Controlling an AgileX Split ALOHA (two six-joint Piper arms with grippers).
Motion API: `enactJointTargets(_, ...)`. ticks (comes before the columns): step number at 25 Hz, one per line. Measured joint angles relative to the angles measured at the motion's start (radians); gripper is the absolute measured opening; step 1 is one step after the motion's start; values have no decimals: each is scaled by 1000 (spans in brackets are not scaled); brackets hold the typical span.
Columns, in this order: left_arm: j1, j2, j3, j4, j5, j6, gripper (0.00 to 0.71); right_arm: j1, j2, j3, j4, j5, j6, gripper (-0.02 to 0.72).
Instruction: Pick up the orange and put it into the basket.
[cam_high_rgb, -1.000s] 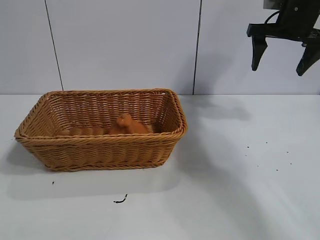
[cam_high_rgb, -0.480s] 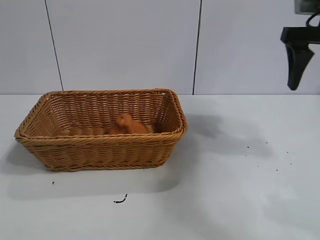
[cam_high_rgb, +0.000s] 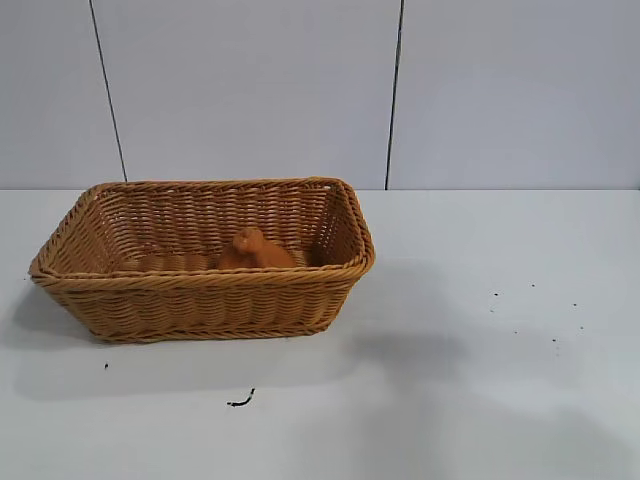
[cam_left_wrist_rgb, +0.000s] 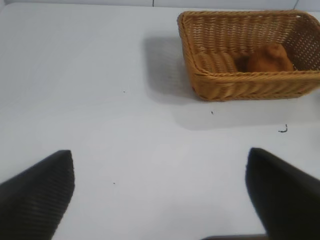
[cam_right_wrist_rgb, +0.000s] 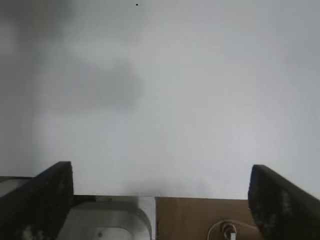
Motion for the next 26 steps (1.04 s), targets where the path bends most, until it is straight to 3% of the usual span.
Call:
enactJointTargets(15, 0, 0, 0, 0, 0, 0, 666, 0, -514, 80, 20, -10, -3, 649)
enactJointTargets(26, 0, 0, 0, 0, 0, 0, 666, 0, -550, 80, 20, -10, -2, 649)
